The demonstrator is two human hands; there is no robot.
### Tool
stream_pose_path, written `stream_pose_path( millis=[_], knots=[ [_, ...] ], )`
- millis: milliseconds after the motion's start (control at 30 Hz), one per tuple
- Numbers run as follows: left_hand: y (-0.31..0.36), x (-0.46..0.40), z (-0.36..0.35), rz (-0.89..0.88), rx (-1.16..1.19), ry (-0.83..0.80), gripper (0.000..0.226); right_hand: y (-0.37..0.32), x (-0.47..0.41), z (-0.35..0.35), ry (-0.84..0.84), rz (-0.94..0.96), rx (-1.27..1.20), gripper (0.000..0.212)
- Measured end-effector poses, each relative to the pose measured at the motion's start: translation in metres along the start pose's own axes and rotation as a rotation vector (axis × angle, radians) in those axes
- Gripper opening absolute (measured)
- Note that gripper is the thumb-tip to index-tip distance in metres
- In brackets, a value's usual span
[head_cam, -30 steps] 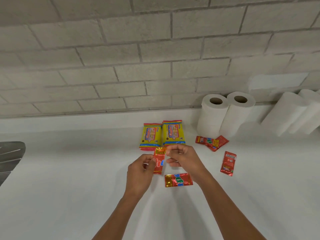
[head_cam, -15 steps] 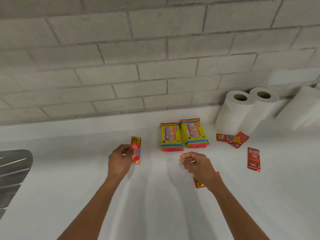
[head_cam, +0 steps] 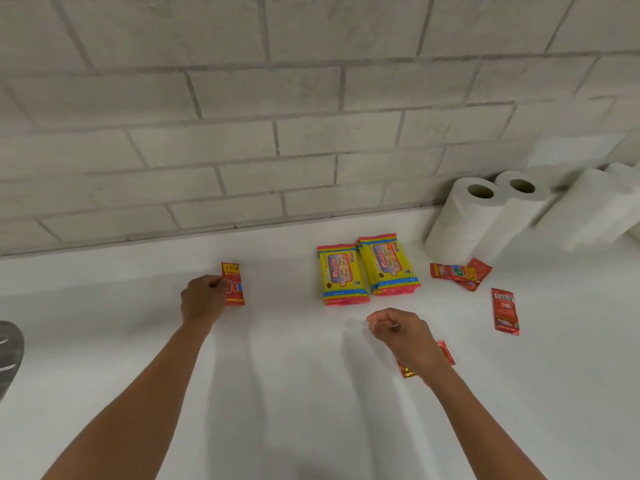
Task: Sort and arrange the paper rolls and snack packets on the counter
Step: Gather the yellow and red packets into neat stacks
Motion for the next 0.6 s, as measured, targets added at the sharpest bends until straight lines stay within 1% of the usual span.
stream_pose_path(
  millis=[133, 233, 433, 600],
  knots=[
    [0.0, -0.008, -0.001, 0.007, -0.09, 0.021, 0.026, 0.002, 0.0, -0.002, 0.01, -0.025, 0.029, 0.013],
    [0.005, -0.008, 0.0, -0.035, -0.152, 0.045, 0.027, 0.001, 0.001, -0.002, 0.02, -0.026, 0.034, 0.013],
    [0.011, -0.006, -0.003, -0.115, -0.309, 0.027, 0.03, 0.005, 0.002, -0.002, 0.036, -0.048, 0.089, 0.016],
    [0.012, -0.008, -0.003, -0.126, -0.349, 0.027, 0.033, 0.009, 0.007, 0.006, 0.052, -0.054, 0.114, 0.016]
  ],
)
Point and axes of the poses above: each hand's wrist, its own x-axis away from the middle knuckle, its own z-axis out of the back of the hand, y = z × x, the point moved 8 cm from there along -x, towards the middle knuckle, and after that the axes turned 10 degrees about -y, right-handed, at the moved point
